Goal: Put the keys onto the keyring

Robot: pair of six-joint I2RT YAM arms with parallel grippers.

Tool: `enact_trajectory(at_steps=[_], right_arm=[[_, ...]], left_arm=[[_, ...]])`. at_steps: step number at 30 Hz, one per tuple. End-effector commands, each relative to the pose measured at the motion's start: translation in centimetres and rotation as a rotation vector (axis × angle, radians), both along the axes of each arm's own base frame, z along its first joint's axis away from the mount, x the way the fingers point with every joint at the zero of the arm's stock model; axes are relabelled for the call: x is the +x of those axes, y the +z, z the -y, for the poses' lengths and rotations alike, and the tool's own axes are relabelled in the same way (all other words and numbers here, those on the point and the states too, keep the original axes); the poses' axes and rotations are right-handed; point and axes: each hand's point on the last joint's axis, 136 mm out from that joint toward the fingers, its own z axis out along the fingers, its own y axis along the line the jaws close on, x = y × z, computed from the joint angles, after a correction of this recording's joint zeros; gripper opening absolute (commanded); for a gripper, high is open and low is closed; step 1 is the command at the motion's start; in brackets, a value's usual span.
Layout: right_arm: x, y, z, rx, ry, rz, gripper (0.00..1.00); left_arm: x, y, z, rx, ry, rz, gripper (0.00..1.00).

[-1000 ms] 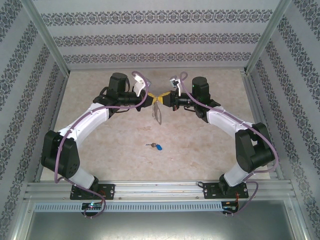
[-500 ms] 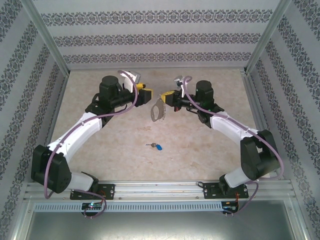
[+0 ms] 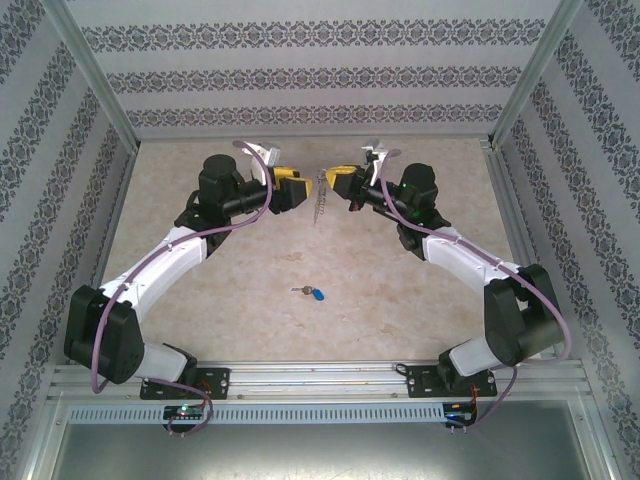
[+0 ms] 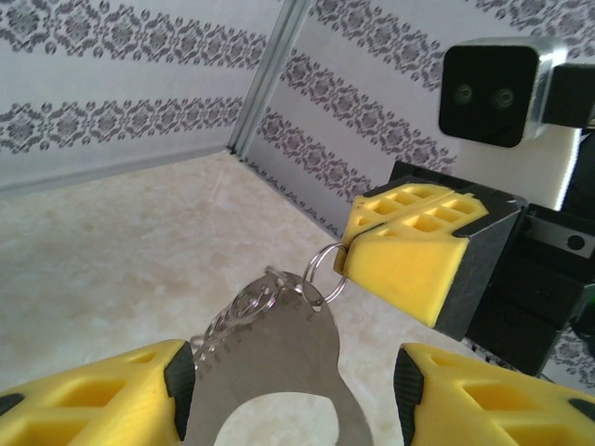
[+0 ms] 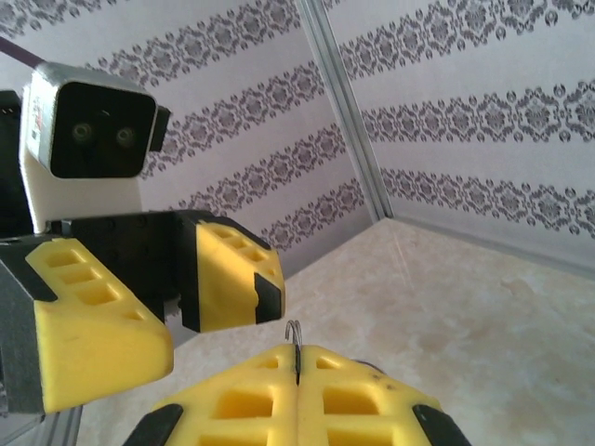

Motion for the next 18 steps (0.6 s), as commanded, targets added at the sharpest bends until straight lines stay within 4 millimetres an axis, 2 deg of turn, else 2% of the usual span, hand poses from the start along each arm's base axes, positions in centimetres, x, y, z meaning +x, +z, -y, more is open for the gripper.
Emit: enact_trajectory(at_steps=[1, 18], right_arm=[[-0.7, 3.7, 0.3, 0.078, 0.013, 0.090, 0.00], [-0.8, 3.3, -0.8, 0.087, 0.066, 0.060, 0.00]], left_arm=[[-0.6, 1.3, 1.0, -0.066, -0.058, 0.038, 0.60], [0.1, 2.6, 1.9, -0.130, -0.109, 0.046, 0.57]])
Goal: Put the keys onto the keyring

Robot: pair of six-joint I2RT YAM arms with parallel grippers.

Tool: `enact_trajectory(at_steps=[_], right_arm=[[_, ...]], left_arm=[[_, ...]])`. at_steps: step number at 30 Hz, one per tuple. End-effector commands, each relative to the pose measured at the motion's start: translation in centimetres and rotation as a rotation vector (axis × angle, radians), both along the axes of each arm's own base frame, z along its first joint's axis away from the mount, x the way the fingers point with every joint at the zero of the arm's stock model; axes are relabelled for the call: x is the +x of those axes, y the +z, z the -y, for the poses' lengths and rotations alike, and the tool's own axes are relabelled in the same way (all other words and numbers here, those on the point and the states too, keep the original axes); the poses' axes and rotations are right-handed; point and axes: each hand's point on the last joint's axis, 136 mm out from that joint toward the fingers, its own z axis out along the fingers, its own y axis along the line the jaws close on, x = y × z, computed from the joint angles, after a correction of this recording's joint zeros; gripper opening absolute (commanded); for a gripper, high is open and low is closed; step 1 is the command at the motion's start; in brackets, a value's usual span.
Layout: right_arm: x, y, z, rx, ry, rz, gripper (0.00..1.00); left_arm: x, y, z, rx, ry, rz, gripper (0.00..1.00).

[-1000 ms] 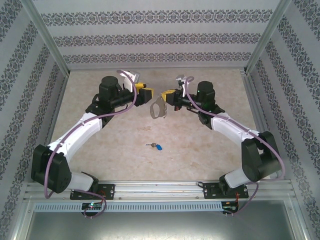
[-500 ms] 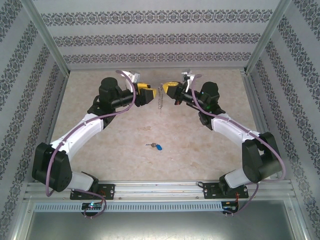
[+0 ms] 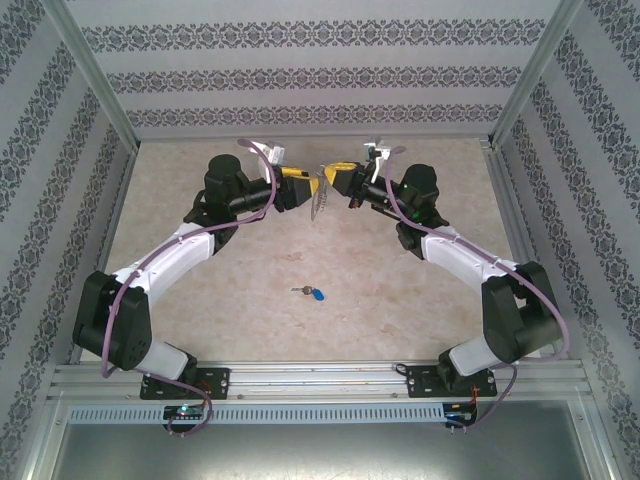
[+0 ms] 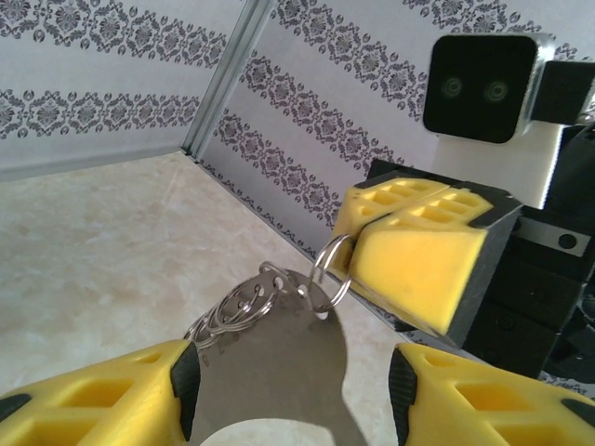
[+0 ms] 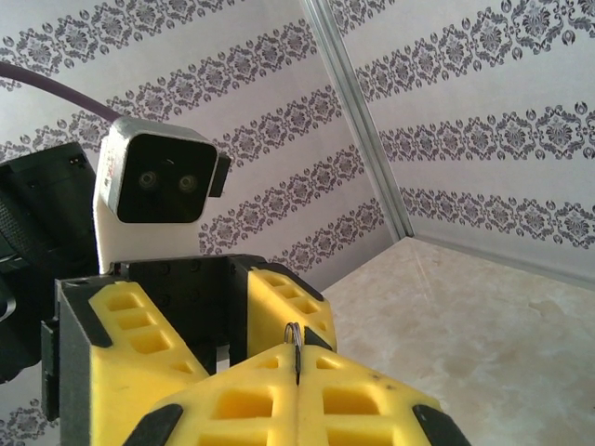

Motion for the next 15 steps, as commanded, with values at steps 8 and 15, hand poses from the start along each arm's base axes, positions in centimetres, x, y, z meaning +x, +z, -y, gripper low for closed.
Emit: enact_trajectory(at_steps=[8, 15], right_arm=[[-0.83, 1.96, -0.88, 0.026, 0.054, 0.064, 0.00], [-0.84, 1.58, -1.19, 0.017, 0.064, 0.054, 0.00]], left_arm=[[-0.34, 3.53, 0.63, -0.073, -0.035, 0.101, 0.57], [-0.09, 3.41, 1.09, -0.081, -0.062, 0.085, 0.54]])
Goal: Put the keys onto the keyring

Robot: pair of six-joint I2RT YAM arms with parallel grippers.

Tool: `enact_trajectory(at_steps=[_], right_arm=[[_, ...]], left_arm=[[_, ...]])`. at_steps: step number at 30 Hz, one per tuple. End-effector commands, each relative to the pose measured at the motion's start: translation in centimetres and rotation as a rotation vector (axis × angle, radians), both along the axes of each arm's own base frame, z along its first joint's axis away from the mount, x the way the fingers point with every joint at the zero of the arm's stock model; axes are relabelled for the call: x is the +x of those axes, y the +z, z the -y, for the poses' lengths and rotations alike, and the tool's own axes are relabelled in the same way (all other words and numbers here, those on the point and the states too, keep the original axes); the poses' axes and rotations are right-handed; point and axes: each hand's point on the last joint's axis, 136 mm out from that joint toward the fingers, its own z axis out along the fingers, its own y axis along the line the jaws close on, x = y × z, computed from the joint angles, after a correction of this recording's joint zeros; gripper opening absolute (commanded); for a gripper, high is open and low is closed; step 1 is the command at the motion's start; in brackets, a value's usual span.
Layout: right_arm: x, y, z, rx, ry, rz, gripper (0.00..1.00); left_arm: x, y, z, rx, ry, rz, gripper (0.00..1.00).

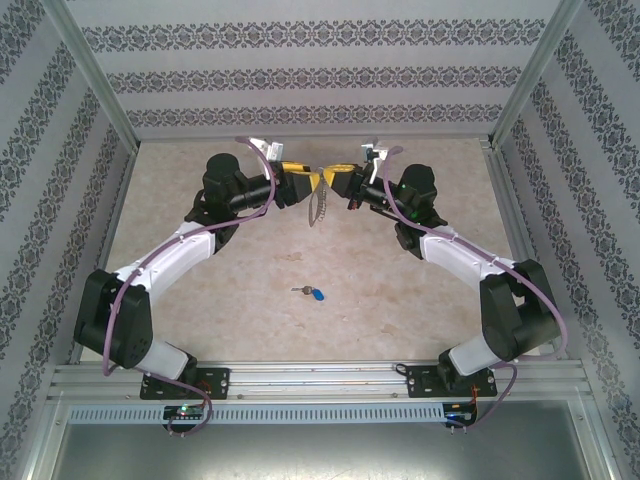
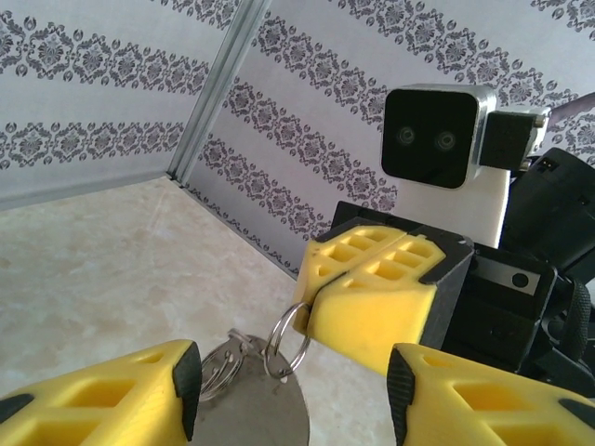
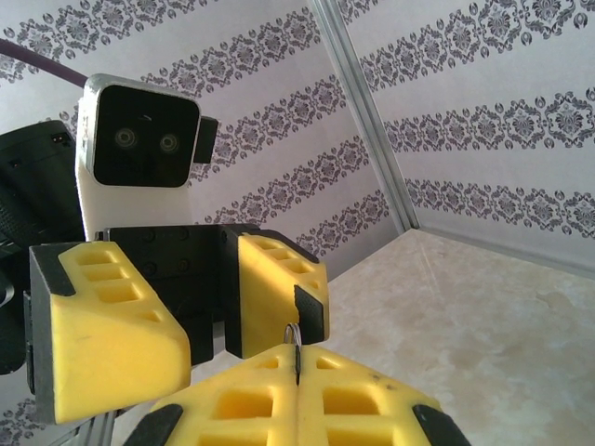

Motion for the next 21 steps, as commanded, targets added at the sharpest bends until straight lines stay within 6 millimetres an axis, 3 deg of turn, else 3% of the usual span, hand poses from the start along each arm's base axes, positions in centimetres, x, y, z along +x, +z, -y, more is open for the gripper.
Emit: enact_trajectory(at_steps=[1, 10, 21], right_arm=[[-0.64, 2.00, -0.74, 0.024, 0.042, 0.062, 0.00], [-0.51, 1.81, -0.81, 0.020, 0.044, 0.058, 0.00], [-0.46, 1.32, -0.85, 0.011, 0.044, 0.048, 0.00]], left_arm=[[-0.28, 1.91, 0.85, -0.037, -0.049, 0.046, 0.53], [-0.34, 1.69, 1.09, -0.046, -0.071, 0.035, 0.37], [-0.53, 2.34, 1.26, -0.077, -0.089, 0.049, 0.26]])
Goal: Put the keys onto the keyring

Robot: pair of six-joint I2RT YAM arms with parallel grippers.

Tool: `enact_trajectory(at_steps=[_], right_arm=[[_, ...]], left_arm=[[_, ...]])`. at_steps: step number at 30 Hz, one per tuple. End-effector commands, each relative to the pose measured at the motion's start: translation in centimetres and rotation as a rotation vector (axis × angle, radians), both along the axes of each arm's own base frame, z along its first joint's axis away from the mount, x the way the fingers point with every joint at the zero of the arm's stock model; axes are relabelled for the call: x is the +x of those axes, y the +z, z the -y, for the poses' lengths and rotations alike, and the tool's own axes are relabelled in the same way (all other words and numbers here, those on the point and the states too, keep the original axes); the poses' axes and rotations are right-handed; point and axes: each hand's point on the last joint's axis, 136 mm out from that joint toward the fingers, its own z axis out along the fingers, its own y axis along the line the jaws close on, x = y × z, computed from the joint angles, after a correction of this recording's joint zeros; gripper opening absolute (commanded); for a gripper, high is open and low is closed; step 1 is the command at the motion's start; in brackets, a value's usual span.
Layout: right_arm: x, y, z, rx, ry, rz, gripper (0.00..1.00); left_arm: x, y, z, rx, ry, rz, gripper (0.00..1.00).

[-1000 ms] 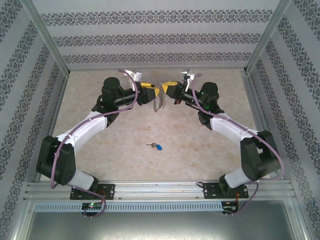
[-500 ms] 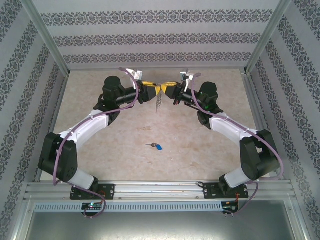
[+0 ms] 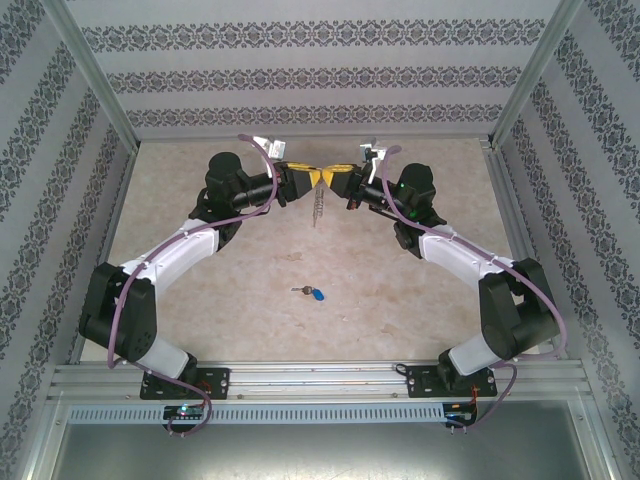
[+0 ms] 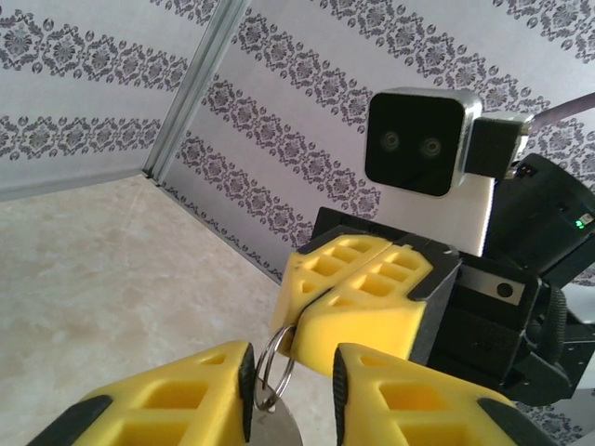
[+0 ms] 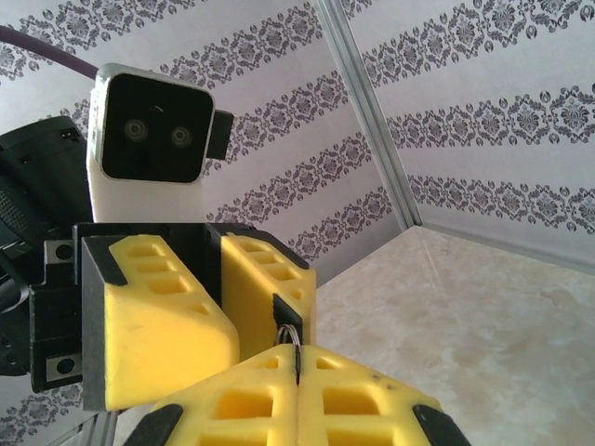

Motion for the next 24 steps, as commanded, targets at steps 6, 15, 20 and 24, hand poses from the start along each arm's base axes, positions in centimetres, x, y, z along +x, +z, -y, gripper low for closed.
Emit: enact_trajectory(at_steps=[6, 15, 20, 24], right_arm=[[-0.4, 1.4, -0.6, 0.010, 0.029, 0.054, 0.00], [0.0, 1.1, -0.3, 0.010, 0.016, 0.043, 0.00], [0.2, 1.2, -0.3, 0.012, 0.016, 0.042, 0.00], [0.2, 1.1, -0.4, 0.012, 0.015, 0.042, 0.00]], left_arm=[[-0.8, 1.9, 0.7, -0.038, -0.051, 0.063, 0.22], [-1.2, 1.4, 0.7, -0.027, -0.068, 0.062, 0.17], [-1.4, 1.1, 0.8, -0.022, -0.081, 0.062, 0.05], [-1.5, 0.9, 0.8, -0.017, -0.089, 0.067, 0.00]])
